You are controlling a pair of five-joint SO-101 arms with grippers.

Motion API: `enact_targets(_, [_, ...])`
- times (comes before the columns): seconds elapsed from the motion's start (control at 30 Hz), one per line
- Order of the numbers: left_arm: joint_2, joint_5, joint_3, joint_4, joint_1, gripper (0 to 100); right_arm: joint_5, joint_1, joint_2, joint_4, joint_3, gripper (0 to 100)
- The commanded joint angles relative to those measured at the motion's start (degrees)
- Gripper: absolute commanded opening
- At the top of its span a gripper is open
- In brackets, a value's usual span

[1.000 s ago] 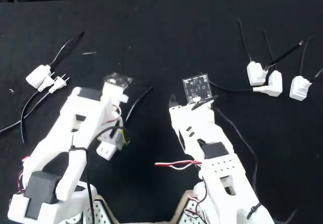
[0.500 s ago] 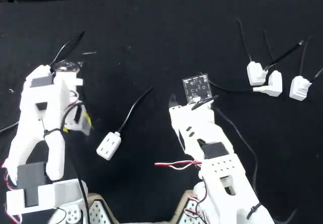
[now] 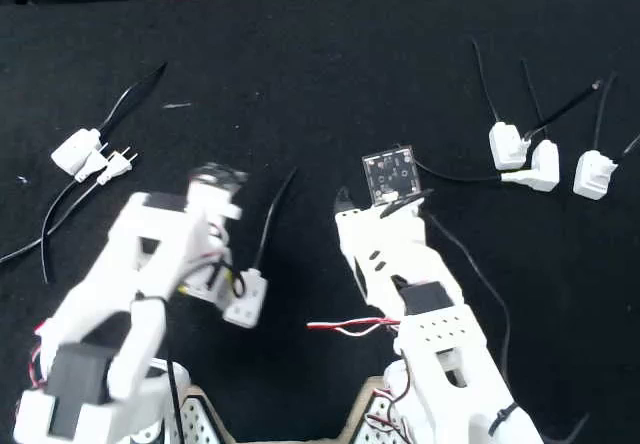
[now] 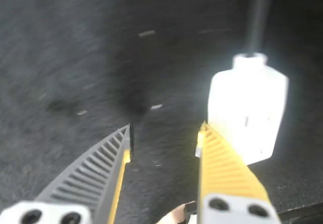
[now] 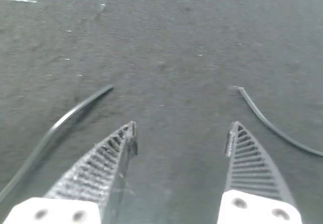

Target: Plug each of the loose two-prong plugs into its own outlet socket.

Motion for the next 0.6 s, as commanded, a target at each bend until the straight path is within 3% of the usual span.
enact_targets(0.0, [-7.7,1.1,1.4,-0.4,13.6,21,-0.6,5.6,-1.7,-1.9,-1.8,26.6])
enact_targets(0.13, [-10.8,1.1,1.7,-0.9,22.1,21,-5.7,8.7,-1.5,-1.9,-2.0,26.5])
enact_targets(0.23, [-11.5,0.8,1.3,-0.5,24.2,22,-6.9,9.2,-1.5,-1.9,-2.0,26.5])
enact_targets(0.47, [-11.5,0.4,-2.9,-1.0,15.3,21,-7.0,9.3,-1.5,-1.9,-2.0,26.5])
enact_targets(0.57, [-11.0,3.9,-6.1,-4.7,12.9,21,-7.3,9.3,-1.5,-1.9,-2.0,26.5])
